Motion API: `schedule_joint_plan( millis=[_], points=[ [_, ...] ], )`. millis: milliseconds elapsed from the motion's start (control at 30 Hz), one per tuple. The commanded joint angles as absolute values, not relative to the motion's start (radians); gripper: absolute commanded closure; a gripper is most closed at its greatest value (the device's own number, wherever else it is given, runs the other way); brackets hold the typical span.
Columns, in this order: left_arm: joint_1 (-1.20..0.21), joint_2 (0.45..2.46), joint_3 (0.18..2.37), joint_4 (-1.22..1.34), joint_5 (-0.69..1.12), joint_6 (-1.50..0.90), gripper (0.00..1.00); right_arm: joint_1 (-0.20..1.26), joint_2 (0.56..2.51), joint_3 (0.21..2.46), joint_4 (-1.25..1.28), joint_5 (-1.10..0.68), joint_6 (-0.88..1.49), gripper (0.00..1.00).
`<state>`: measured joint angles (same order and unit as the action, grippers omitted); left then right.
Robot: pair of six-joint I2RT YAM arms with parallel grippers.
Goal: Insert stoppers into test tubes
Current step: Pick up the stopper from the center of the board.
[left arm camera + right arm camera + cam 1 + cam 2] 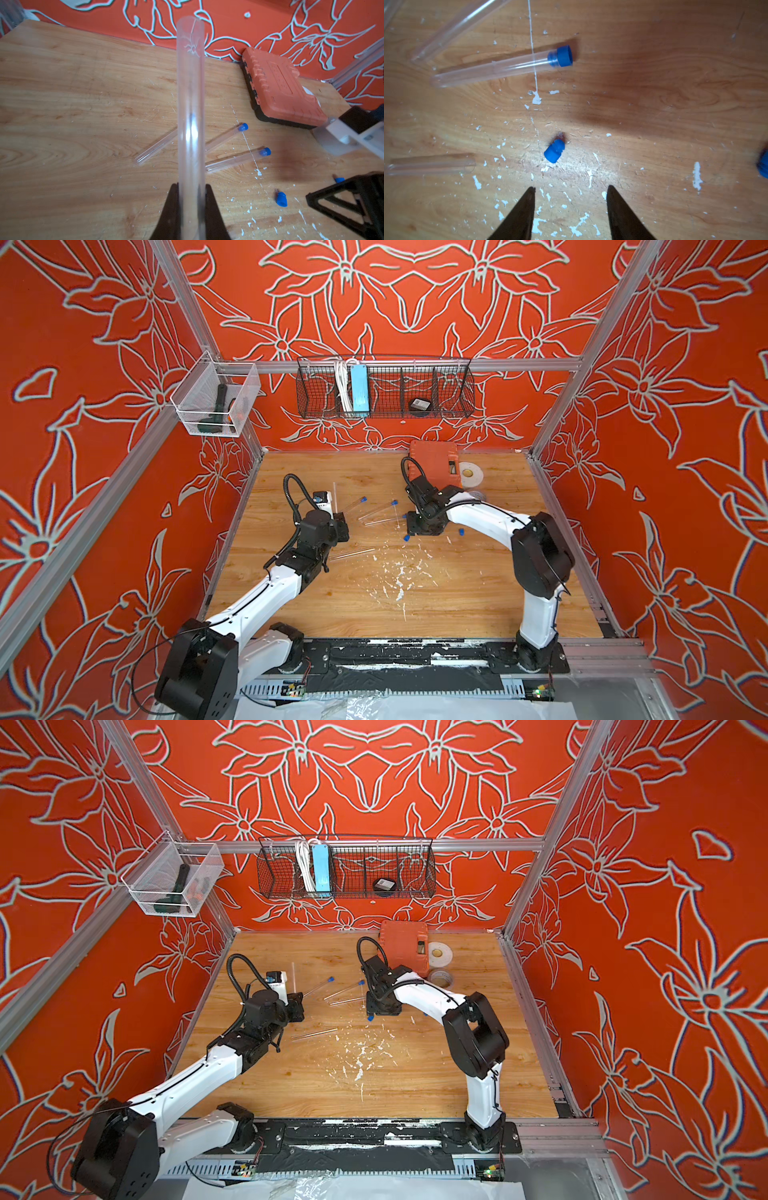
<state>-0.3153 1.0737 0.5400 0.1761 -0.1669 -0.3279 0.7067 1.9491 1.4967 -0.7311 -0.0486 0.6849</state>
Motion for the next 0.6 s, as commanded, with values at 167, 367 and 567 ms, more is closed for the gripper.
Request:
schedule_joint_plan(
  millis=[167, 367, 567],
  points=[
    [-0.314, 0.997, 0.516, 0.146, -0.230, -0.381, 1.00, 0.761, 2.116, 1.691, -0.899, 0.108, 0.791, 0.44],
    [-0.314, 0.997, 0.514, 0.155, -0.232, -0.340, 1.00, 0.791, 2.190, 1.773, -0.968, 0.137, 0.813, 0.48],
    [-0.314, 0.997, 0.513, 0.166, -0.229, -0.336, 1.00, 0.799, 2.222, 1.796, -0.988, 0.135, 0.808, 0.54]
  ],
)
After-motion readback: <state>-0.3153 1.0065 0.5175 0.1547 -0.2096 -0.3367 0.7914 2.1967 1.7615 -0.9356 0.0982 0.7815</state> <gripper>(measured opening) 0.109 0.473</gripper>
